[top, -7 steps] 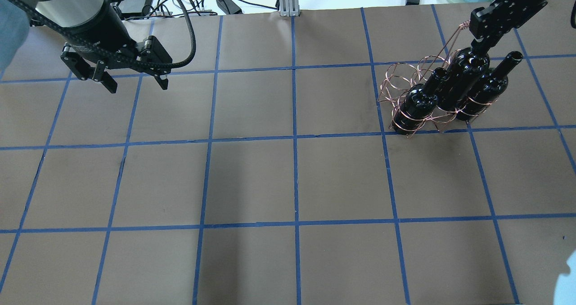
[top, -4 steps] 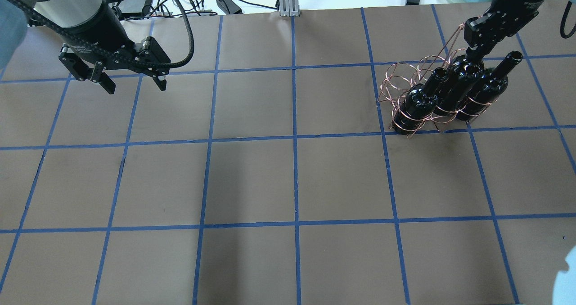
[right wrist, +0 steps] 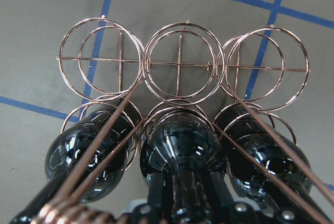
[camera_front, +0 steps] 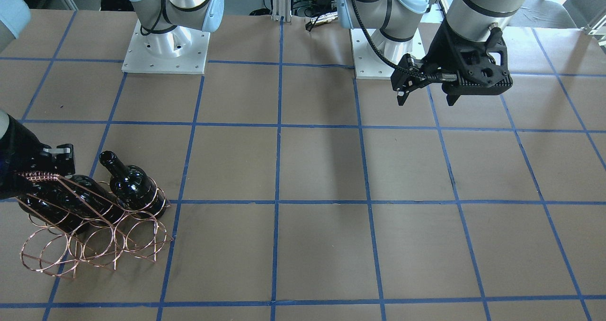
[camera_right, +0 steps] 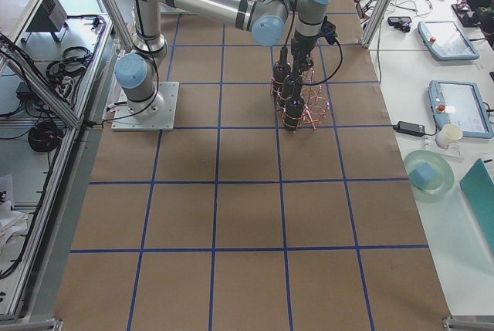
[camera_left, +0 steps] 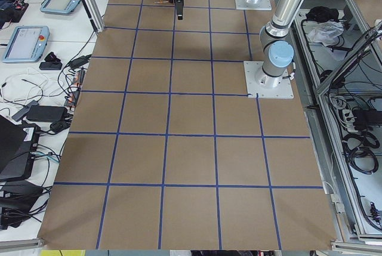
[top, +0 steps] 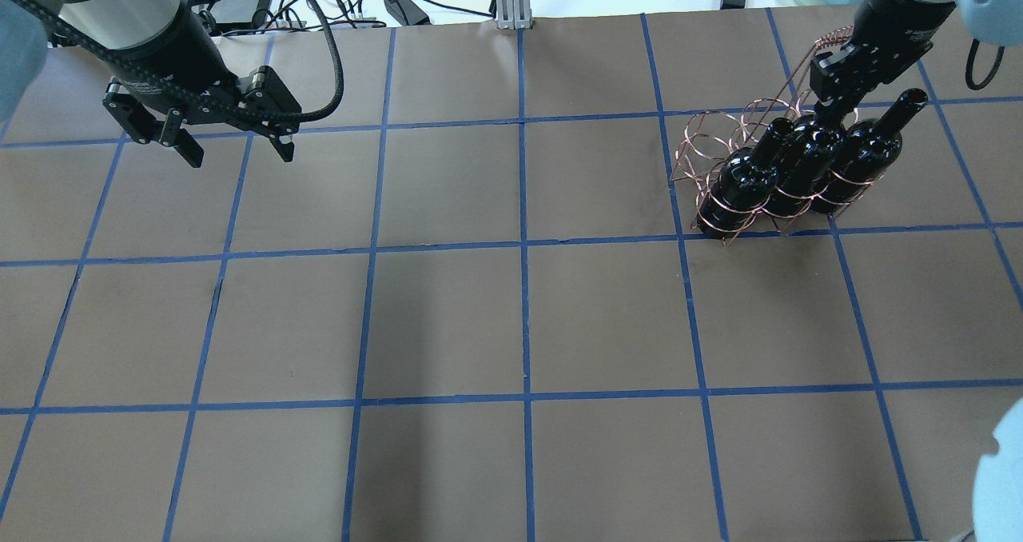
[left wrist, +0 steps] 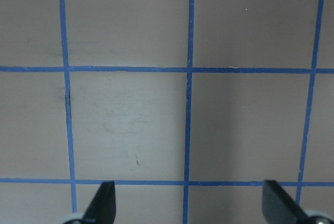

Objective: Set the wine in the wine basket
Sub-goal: 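Tilt and slide the bottle into the empty rack slot with the right gripper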

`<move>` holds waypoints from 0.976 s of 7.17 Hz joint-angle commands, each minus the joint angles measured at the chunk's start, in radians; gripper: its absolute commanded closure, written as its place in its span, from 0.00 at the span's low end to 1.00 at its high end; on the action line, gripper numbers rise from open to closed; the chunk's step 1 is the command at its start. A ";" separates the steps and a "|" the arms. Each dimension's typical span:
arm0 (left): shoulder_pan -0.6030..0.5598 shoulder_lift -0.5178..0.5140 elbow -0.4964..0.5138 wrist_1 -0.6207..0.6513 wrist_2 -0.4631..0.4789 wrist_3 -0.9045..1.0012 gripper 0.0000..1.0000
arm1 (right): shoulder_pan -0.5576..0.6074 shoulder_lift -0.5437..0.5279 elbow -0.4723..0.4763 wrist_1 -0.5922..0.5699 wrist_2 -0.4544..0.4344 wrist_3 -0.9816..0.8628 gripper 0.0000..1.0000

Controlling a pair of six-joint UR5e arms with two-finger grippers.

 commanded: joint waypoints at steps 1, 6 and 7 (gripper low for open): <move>0.000 0.000 0.000 0.000 0.001 0.002 0.00 | 0.000 0.001 0.019 -0.006 0.001 0.001 0.92; 0.000 0.002 0.000 0.000 0.001 0.002 0.00 | 0.008 -0.034 0.007 -0.085 -0.025 0.009 0.01; 0.000 0.002 0.000 0.002 0.001 0.002 0.00 | 0.014 -0.085 -0.007 -0.066 -0.021 0.021 0.01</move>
